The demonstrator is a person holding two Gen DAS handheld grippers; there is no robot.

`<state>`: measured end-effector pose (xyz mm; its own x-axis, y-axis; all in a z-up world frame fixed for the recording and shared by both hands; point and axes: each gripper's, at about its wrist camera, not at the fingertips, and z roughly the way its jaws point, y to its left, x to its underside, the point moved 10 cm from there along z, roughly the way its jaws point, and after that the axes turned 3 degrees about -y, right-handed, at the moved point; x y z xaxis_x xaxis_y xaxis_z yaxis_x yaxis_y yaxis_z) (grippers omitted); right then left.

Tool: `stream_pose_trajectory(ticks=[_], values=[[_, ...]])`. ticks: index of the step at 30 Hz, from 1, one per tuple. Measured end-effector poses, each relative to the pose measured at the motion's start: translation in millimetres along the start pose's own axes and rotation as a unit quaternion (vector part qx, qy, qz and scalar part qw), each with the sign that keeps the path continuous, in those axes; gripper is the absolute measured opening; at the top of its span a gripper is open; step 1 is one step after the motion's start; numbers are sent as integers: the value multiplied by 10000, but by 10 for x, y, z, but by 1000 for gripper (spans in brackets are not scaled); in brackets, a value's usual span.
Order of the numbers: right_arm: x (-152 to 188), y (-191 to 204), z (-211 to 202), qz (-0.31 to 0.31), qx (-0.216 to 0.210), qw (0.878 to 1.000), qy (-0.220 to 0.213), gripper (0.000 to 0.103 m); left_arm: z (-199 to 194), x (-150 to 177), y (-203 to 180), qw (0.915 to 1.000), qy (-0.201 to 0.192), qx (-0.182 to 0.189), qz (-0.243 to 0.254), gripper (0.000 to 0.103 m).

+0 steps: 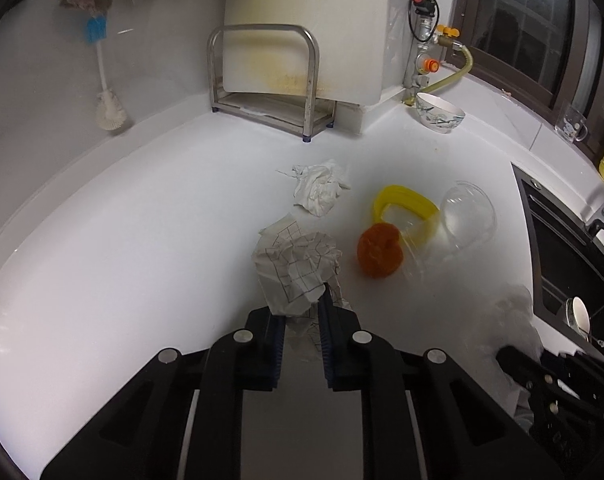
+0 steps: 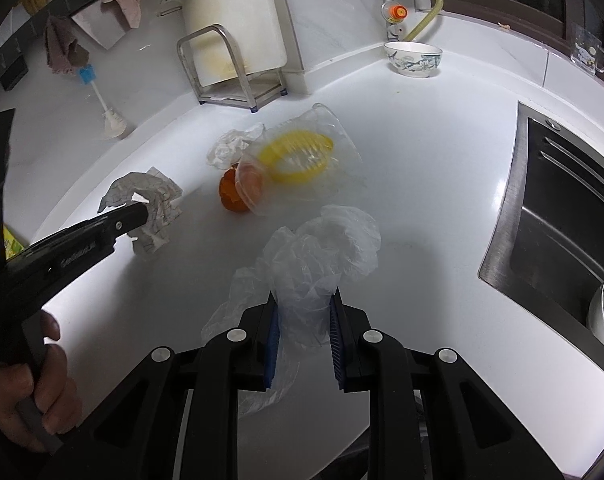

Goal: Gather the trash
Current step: 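Carry the plastic bag and tissue over the grey basket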

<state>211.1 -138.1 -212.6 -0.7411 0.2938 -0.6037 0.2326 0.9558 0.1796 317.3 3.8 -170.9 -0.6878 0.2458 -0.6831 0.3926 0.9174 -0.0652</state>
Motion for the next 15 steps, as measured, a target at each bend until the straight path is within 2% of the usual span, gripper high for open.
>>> stream_pose_trajectory(ticks=[15], values=[[159, -60, -414, -258, -247, 9993, -66, 21, -593, 398, -272, 9999, 52, -117, -80, 16]])
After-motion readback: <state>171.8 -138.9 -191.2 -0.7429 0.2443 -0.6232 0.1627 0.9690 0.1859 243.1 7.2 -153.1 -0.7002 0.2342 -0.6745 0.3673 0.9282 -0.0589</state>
